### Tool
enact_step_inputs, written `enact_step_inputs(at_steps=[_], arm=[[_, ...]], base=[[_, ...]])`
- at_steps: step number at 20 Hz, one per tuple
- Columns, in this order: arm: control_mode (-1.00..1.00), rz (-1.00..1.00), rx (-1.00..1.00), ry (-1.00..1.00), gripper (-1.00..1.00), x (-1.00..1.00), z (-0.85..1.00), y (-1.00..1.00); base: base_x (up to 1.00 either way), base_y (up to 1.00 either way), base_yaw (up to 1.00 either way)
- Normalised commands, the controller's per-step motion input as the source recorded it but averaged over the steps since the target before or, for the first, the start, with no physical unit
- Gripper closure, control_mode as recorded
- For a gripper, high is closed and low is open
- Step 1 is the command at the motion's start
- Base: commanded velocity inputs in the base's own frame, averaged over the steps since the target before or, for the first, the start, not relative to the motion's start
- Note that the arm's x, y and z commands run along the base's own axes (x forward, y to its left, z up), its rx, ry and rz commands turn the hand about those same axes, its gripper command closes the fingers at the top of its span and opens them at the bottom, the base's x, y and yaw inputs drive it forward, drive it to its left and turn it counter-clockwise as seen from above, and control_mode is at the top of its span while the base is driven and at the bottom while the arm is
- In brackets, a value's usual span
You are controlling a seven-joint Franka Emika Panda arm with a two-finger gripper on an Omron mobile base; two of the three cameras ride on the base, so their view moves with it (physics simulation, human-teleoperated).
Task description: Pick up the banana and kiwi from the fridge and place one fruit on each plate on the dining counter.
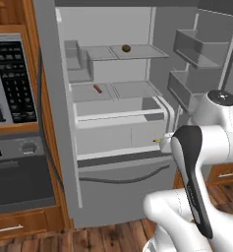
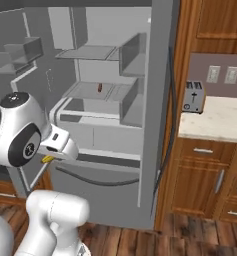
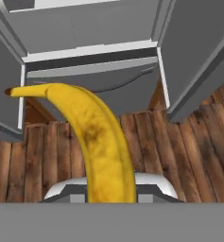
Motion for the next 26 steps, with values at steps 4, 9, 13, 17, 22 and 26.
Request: enact_step_inputs(at_steps=[4,9,13,17,22,26], arm=[[1.00,0.00,0.00,0.00,1.00,0.00,0.00,0.00],[1.00,0.00,0.00,0.00,1.00,0.00,0.00,0.00],[1.00,0.00,0.00,0.00,1.00,0.00,0.00,0.00],[1.00,0.00,0.00,0.00,1.00,0.00,0.00,0.00],[1.00,0.00,0.00,0.00,1.00,0.00,0.00,0.00],[1.00,0.00,0.00,0.00,1.00,0.00,0.00,0.00]], base=[[-0.59,0.00,-0.19],[-0.29,-0.31,-0.61],[0.00,-0.48,-0.82],[0.00,-0.39,-0.87],[0.00,-0.45,-0.86],[0.00,-0.52,-0.83]])
